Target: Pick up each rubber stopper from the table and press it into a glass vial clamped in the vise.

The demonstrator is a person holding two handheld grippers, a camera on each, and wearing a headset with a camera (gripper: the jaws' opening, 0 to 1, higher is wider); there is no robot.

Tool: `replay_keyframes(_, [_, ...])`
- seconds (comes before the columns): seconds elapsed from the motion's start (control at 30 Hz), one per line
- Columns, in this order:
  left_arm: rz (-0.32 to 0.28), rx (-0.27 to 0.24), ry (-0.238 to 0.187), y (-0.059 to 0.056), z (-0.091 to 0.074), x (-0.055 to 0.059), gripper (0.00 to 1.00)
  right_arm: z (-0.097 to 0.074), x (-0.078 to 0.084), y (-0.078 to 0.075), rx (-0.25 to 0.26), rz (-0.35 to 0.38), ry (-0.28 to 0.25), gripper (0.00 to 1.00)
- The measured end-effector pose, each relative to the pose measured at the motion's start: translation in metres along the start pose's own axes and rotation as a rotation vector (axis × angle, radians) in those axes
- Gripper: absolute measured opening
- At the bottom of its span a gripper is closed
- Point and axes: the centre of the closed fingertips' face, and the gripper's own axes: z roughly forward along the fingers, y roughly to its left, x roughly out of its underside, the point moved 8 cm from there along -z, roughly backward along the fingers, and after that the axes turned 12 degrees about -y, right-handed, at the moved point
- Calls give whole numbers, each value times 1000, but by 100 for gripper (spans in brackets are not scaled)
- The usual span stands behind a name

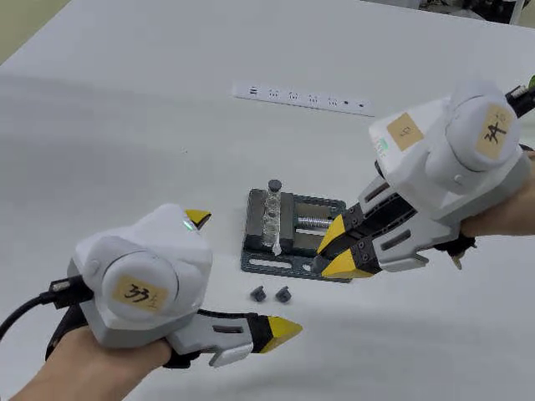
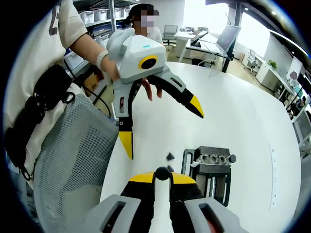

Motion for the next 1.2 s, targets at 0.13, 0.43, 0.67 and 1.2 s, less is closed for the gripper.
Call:
replay_keyframes(0.13, [-9, -9, -2, 4, -2, 3, 99, 2, 1, -5, -6, -8, 8, 5])
replay_keyframes(0.43, [-31, -21, 1, 6, -5, 7, 99, 3, -1, -24, -26, -42, 47, 5])
replay_keyframes(0.67, [-43, -43, 4, 10, -9, 10, 99, 6, -8, -52, -30, -76, 74, 5])
replay_keyframes(1.2, [-63, -84, -1, 21, -19, 13, 99, 20, -19, -101, -71, -180, 210, 5])
